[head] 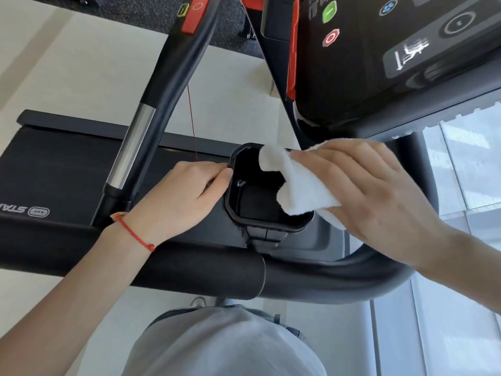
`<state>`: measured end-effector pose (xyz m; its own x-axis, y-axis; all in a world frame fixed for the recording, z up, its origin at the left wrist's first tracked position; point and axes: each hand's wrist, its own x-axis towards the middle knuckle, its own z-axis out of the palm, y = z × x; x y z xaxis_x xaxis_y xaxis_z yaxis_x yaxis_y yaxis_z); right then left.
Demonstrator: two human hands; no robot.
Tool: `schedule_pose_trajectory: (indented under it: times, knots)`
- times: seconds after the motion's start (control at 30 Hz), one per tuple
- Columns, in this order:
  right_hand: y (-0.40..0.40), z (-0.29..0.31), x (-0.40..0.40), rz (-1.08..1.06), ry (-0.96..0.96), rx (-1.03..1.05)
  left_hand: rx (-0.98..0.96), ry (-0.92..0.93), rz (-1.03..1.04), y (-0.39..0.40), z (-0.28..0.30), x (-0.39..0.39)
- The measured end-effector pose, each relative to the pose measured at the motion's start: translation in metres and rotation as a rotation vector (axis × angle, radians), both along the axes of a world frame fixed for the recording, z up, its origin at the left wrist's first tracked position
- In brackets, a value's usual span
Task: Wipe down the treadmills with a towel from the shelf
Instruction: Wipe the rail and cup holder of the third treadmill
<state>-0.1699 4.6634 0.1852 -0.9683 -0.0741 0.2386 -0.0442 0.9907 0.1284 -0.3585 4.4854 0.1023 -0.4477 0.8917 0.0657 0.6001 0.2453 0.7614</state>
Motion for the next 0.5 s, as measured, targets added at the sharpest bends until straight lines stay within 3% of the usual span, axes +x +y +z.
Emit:
schedule_pose_trajectory:
  times: [0.07,0.17,0.37,0.5]
  knots:
    - [0.006,-0.004,-0.004,0.056,-0.147,0.116,-0.001,-0.006,0.007,0.000,0.001,0.001]
    - [0.003,-0.009,-0.010,0.036,-0.361,0.016,-0.012,-0.017,0.013,0.000,0.003,0.001]
    - [-0.005,-0.014,-0.032,0.092,-0.465,-0.182,-0.022,-0.028,0.019,0.000,0.006,0.005]
    - [-0.011,-0.021,-0.058,-0.024,-0.479,-0.268,-0.038,-0.026,0.039,0.000,0.006,0.006]
